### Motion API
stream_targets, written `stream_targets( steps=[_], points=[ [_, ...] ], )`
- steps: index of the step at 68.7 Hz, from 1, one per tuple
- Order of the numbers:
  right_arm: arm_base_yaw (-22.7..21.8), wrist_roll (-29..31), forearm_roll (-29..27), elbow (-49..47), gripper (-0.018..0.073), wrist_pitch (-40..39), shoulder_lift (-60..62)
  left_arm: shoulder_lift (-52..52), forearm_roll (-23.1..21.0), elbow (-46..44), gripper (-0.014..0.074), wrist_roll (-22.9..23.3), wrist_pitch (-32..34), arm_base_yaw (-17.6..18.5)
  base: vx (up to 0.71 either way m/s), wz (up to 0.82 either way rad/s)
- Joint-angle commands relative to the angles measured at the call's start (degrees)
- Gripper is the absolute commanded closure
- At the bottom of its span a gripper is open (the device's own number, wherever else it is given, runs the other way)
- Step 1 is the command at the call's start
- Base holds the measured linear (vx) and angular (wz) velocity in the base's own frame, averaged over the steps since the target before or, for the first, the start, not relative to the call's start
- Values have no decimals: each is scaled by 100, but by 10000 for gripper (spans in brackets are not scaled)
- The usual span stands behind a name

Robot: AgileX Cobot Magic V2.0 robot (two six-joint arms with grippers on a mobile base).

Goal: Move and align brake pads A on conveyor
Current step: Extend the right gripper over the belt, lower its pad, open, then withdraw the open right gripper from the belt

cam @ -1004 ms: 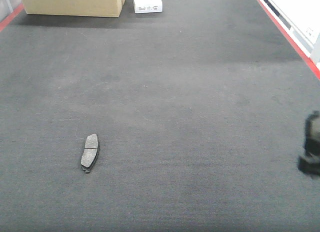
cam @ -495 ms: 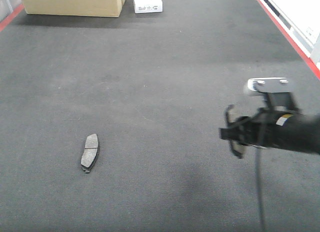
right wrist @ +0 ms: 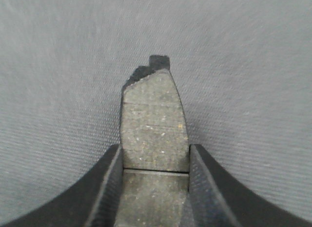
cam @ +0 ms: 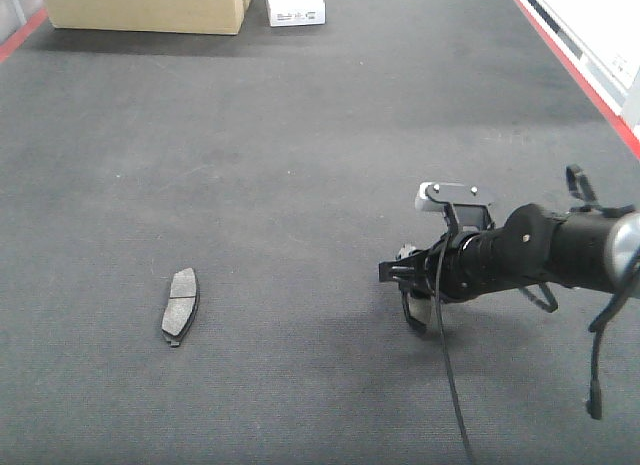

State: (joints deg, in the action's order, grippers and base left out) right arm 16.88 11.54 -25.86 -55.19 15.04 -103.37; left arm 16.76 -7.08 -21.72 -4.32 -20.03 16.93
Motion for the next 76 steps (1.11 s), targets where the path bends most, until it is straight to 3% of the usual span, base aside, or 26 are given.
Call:
stream_targets(
  steps=[1,12,25,35,53,76],
  points=[
    [-14,-13,-34,-182,498,-312,157,51,-45,-136,603,-7,431,28,0,0],
    [-14,-13,-34,-182,391,-355,135,51,-45,-136,603,-7,431,28,0,0],
    [-29,-261,-34,-182,186,-404,155,51,-45,-136,603,-7,431,28,0,0],
    [-36,-239,313,-182,89,-398,507,51,-45,-136,603,-7,431,28,0,0],
    [-30,-245,857,-182,103,183,2102,51,-45,-136,603,-7,431,28,0,0],
    [-30,-72,1198,1016,263,-89,4722,51,-45,-136,603,-7,431,28,0,0]
  ],
)
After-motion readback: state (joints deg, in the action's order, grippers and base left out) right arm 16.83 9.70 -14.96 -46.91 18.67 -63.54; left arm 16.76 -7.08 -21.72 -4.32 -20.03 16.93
